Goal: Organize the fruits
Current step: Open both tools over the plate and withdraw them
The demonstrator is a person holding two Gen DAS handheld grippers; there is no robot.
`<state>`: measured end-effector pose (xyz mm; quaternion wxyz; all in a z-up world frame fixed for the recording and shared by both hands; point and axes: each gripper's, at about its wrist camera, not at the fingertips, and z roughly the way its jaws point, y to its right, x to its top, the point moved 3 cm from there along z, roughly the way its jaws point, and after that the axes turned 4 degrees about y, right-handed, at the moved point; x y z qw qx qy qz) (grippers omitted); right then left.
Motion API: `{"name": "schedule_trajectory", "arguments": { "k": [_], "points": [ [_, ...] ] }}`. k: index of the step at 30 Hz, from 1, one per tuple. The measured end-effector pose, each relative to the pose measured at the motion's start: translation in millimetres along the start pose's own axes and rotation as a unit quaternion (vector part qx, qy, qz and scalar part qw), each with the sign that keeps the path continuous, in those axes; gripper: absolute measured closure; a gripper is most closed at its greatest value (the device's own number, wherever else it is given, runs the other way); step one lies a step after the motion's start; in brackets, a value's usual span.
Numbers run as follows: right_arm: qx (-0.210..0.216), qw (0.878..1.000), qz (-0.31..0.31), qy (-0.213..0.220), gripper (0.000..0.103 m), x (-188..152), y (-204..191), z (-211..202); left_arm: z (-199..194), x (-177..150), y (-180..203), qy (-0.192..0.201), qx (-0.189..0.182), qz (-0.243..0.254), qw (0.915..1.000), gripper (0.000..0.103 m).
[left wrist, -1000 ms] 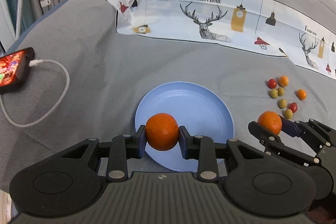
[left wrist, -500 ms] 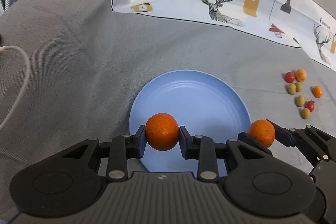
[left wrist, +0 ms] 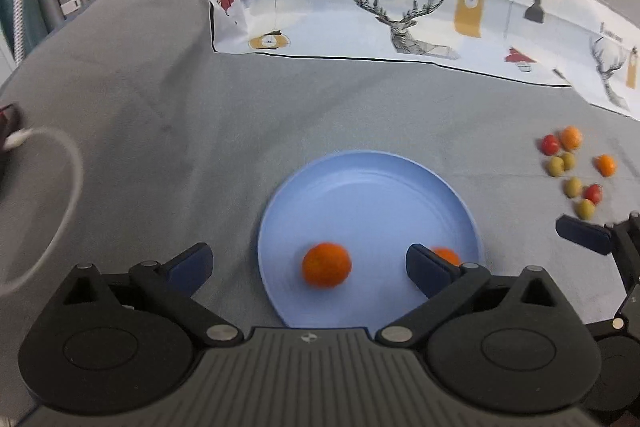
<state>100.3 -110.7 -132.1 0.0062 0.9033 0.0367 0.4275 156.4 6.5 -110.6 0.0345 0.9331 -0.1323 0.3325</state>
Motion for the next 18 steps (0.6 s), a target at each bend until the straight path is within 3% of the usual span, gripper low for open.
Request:
{"name": "schedule_trajectory", "arguments": {
  "k": [7,13,18],
  "points": [
    [-0.013,0.999,0.035,-0.015,0.003,-28,19,-82,-67,-38,18,0.006,-0.009,-0.02,0.9997,0.0],
    [-0.028,0.998,0.046,0.04,0.001,-34,17,-145,-116,-61,39,0.047,-0.005,0.007,0.9988,0.0],
    [-0.042,0.994,0.049,0.084,0.001,-37,18,-181,-144,-69,43,0.07,-0.002,-0.001,0.9975,0.0]
  ]
}}
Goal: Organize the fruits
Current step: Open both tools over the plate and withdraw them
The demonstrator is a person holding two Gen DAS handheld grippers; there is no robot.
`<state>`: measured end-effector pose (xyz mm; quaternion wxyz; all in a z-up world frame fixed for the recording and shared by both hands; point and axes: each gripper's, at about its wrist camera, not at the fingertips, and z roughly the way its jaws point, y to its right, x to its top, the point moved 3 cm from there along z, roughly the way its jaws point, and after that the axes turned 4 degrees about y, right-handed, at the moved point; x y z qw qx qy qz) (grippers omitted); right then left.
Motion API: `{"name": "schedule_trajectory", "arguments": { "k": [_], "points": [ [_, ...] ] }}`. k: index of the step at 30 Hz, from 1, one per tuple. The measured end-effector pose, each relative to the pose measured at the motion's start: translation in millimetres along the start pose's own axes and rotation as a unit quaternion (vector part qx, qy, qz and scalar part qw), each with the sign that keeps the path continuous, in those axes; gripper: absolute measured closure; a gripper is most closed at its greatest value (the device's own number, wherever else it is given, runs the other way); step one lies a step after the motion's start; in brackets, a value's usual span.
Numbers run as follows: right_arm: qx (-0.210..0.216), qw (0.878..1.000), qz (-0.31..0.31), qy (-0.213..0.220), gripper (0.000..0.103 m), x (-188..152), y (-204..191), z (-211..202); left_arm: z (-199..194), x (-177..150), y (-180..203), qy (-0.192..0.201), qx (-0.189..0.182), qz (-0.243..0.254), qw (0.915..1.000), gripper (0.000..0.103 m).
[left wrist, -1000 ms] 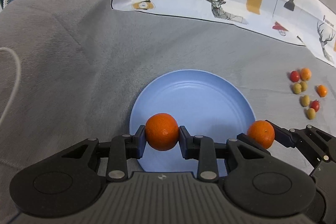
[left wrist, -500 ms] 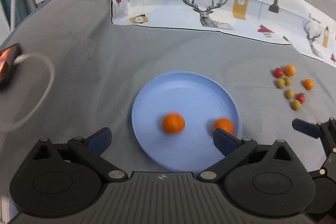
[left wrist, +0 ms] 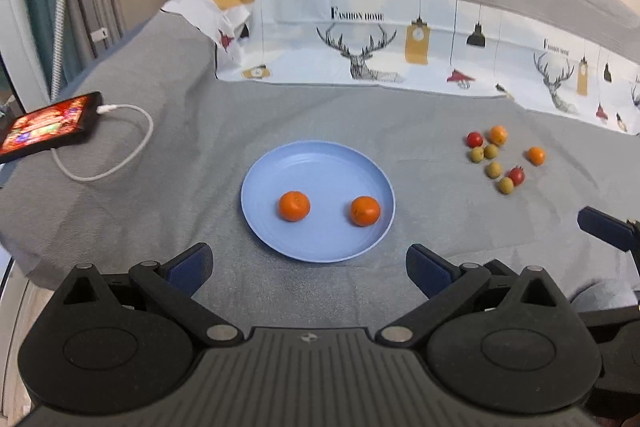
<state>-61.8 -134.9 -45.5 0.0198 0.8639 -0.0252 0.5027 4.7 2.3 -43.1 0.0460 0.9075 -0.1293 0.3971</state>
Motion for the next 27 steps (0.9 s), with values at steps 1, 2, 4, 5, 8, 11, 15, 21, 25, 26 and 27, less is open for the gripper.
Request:
{"name": "schedule_trajectory", "arguments": {
  "k": [1,2,4,5,8,11,15,21,25,26,27],
  "points": [
    [-0.001,1.0,0.001,0.008,0.001,0,1,-7,-4,1,0,0.004,0.001,-0.001,1.0,0.0],
    [-0.001,1.0,0.002,0.016,0.001,-1,1,-14,-10,0,1,0.009,0.001,-0.003,1.0,0.0],
    [0.001,1.0,0.0,0.029,0.001,-1,1,-26,-19,0,2,0.016,0.0,0.0,0.9999,0.0],
    [0.001,0.999,-0.002,0.036,0.001,-1,1,-30,-24,0,4,0.02,0.0,0.003,0.9998,0.0],
    [0.002,0.999,-0.006,0.053,0.001,-1,1,-42,-39,-3,11,0.033,0.0,0.013,0.9994,0.0],
    [0.001,0.998,-0.005,0.066,0.001,-2,1,-54,-51,-6,16,0.046,0.0,0.022,0.9987,0.0],
    [-0.001,0.997,-0.002,0.075,0.001,-2,2,-63,-59,-8,18,0.053,0.0,0.028,0.9982,0.0],
    [-0.004,0.997,0.0,0.078,0.001,-2,1,-67,-62,-8,19,0.055,-0.003,0.029,0.9981,0.0],
    [-0.005,0.997,-0.003,0.08,0.001,-2,1,-68,-60,-8,21,0.054,-0.006,0.031,0.9981,0.0],
    [-0.005,0.997,-0.003,0.078,0.001,-3,1,-68,-59,-8,22,0.053,-0.006,0.032,0.9981,0.0],
    [-0.005,0.997,-0.003,0.077,0.001,-4,1,-68,-58,-8,23,0.051,-0.006,0.032,0.9982,0.0]
  ]
}}
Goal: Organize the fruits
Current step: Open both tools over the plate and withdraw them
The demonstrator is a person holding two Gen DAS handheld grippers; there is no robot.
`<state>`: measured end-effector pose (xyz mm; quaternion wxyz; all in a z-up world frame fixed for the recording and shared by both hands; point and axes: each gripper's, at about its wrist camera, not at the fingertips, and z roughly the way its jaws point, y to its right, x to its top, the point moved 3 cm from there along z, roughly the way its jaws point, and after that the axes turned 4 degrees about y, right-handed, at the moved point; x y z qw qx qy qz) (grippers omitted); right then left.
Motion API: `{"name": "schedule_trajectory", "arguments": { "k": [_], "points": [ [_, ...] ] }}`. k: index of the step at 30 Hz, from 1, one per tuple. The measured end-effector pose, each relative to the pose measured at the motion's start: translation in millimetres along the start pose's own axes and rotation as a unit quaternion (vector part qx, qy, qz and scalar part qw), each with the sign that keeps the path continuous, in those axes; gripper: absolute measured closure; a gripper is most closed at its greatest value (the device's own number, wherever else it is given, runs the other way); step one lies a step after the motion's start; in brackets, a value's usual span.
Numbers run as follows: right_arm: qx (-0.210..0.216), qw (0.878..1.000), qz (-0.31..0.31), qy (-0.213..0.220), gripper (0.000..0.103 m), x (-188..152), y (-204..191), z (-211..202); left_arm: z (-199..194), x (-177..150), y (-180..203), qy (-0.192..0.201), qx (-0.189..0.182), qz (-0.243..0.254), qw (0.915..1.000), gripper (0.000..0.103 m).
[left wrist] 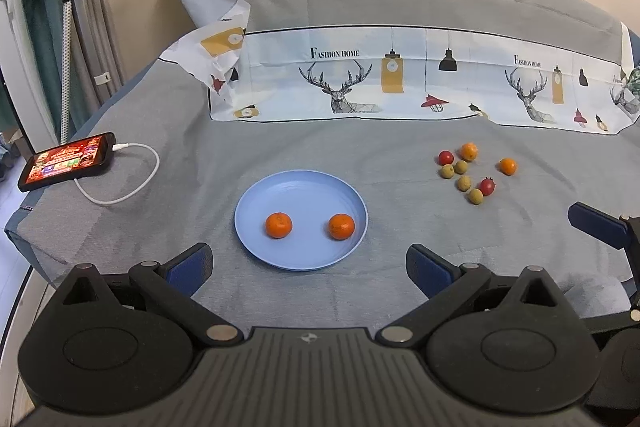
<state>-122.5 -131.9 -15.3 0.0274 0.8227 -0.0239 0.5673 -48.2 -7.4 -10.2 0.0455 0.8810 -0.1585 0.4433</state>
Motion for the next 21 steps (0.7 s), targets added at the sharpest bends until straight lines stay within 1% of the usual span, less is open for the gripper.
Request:
{"name": "schedule_trajectory", "arguments": {
  "k": [5,9,17,21],
  "points": [
    [0.004,1.0,0.001,-0.006,0.001,-3,2,4,9,-2,5,-0.012,-0.002,0.004,0.9999,0.0],
    [0.008,1.0,0.007,-0.013,0.001,-7,2,9,14,-4,3,-0.018,0.004,0.005,0.9998,0.0],
    [0.024,0.999,0.02,-0.04,0.001,-17,1,27,34,-6,-1,-0.043,0.01,0.004,0.999,0.0],
    [0.018,0.998,0.034,-0.055,0.001,-21,9,38,44,-4,4,-0.048,0.011,0.015,0.9987,0.0]
  ]
}}
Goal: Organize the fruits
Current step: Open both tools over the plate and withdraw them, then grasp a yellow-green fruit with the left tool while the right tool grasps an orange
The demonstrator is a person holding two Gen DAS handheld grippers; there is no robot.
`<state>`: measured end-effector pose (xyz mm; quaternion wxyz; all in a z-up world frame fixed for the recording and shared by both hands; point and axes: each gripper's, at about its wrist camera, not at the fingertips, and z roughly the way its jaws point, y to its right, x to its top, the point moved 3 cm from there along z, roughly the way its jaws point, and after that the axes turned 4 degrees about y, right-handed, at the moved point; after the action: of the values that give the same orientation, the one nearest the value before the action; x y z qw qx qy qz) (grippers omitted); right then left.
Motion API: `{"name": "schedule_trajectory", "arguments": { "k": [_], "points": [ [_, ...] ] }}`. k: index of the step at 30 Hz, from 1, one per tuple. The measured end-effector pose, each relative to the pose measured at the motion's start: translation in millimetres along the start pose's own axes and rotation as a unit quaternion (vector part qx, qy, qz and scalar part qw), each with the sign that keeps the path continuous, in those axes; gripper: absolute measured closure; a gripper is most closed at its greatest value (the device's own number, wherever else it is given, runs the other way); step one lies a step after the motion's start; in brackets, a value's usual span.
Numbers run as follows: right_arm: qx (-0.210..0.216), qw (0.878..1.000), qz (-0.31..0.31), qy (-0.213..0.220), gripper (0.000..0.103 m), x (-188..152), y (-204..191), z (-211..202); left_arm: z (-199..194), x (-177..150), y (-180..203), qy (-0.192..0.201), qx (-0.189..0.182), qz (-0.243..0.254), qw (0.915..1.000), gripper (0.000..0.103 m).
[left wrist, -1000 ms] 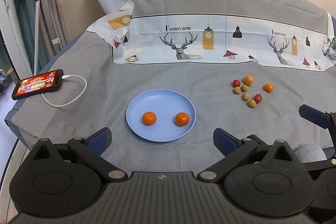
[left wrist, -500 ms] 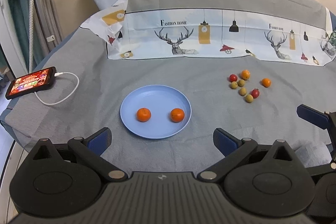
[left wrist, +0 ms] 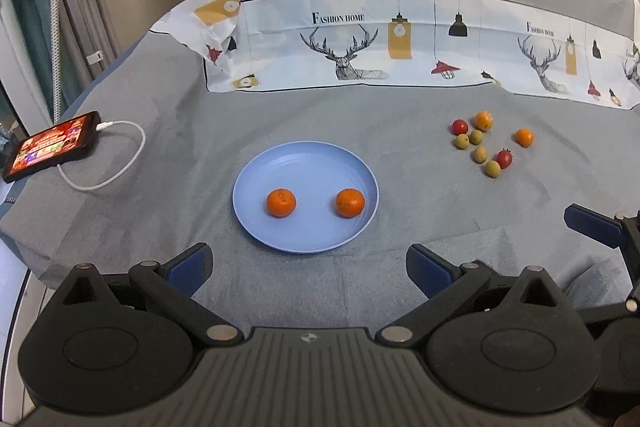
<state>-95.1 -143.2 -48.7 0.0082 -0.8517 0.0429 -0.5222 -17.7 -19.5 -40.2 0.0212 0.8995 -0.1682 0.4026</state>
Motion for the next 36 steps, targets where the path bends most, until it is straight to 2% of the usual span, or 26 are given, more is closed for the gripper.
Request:
{"name": "schedule_trajectory", "arguments": {
  "k": [9,15,18,22,25,28,31,36],
  "points": [
    [-0.048,0.995,0.077,-0.029,0.001,-15,46,28,38,21,30,-0.029,-0.014,0.02,0.9993,0.0],
    [-0.132,0.985,0.108,-0.02,0.001,-24,108,57,88,52,72,-0.052,-0.041,0.027,0.9974,0.0],
    [-0.186,0.976,0.108,-0.021,0.001,-31,146,88,119,67,99,-0.059,-0.047,0.042,0.9962,0.0],
    [-0.231,0.966,0.107,-0.035,0.001,-45,194,132,170,84,135,-0.077,-0.055,0.06,0.9937,0.0],
    [-0.244,0.962,0.109,-0.049,0.001,-58,226,165,206,92,158,-0.097,-0.062,0.063,0.9914,0.0],
    [-0.236,0.963,0.104,-0.072,0.001,-67,242,186,234,100,176,-0.113,-0.069,0.058,0.9895,0.0],
    [-0.222,0.966,0.116,-0.067,0.001,-65,255,197,264,108,195,-0.13,-0.081,0.053,0.9869,0.0],
    [-0.259,0.958,0.111,-0.06,0.001,-60,292,221,307,116,227,-0.148,-0.096,0.065,0.9821,0.0]
  ]
}}
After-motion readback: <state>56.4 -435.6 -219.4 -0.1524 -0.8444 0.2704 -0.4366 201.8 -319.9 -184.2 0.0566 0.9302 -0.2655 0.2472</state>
